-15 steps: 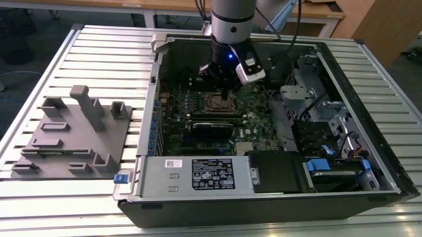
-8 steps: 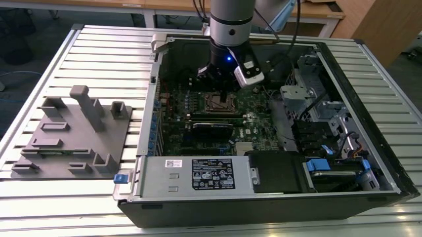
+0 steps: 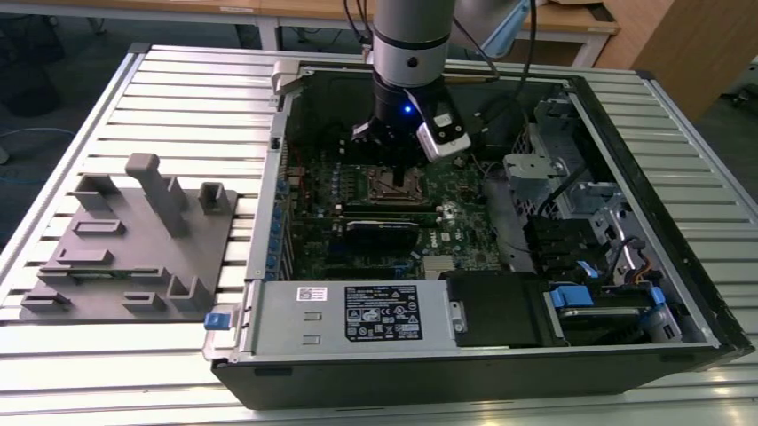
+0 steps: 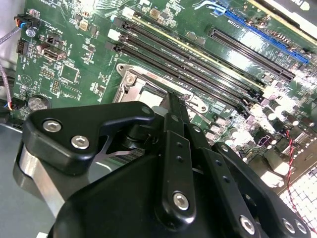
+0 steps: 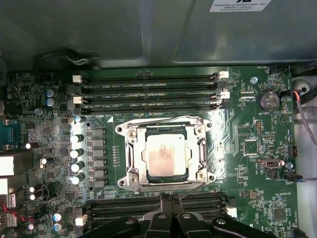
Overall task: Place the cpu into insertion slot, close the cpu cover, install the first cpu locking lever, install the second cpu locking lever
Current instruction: 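Install the second cpu locking lever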
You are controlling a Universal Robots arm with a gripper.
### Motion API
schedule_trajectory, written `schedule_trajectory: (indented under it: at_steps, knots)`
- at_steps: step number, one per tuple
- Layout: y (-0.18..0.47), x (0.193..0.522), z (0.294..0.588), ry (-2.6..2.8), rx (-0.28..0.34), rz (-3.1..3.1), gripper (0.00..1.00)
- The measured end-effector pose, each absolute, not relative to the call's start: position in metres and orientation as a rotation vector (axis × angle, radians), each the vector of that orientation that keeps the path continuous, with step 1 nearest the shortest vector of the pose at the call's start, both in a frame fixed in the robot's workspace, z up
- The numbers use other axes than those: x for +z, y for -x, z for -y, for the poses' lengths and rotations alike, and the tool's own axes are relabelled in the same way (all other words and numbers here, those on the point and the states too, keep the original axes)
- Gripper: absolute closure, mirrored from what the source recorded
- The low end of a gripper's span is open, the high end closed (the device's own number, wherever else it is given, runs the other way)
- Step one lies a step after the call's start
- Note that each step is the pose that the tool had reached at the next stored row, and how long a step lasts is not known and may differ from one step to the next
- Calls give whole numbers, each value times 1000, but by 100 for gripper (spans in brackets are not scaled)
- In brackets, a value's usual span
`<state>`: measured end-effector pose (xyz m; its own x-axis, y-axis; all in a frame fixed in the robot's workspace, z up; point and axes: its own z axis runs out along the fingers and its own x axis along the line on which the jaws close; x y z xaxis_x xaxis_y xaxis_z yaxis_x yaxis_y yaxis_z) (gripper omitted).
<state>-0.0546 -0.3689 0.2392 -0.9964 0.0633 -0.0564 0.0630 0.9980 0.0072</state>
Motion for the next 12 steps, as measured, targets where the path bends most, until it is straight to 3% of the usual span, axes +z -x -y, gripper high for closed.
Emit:
schedule_trajectory:
  at_steps: [12]
  knots:
    - [55, 238, 369, -98, 6, -3083, 90]
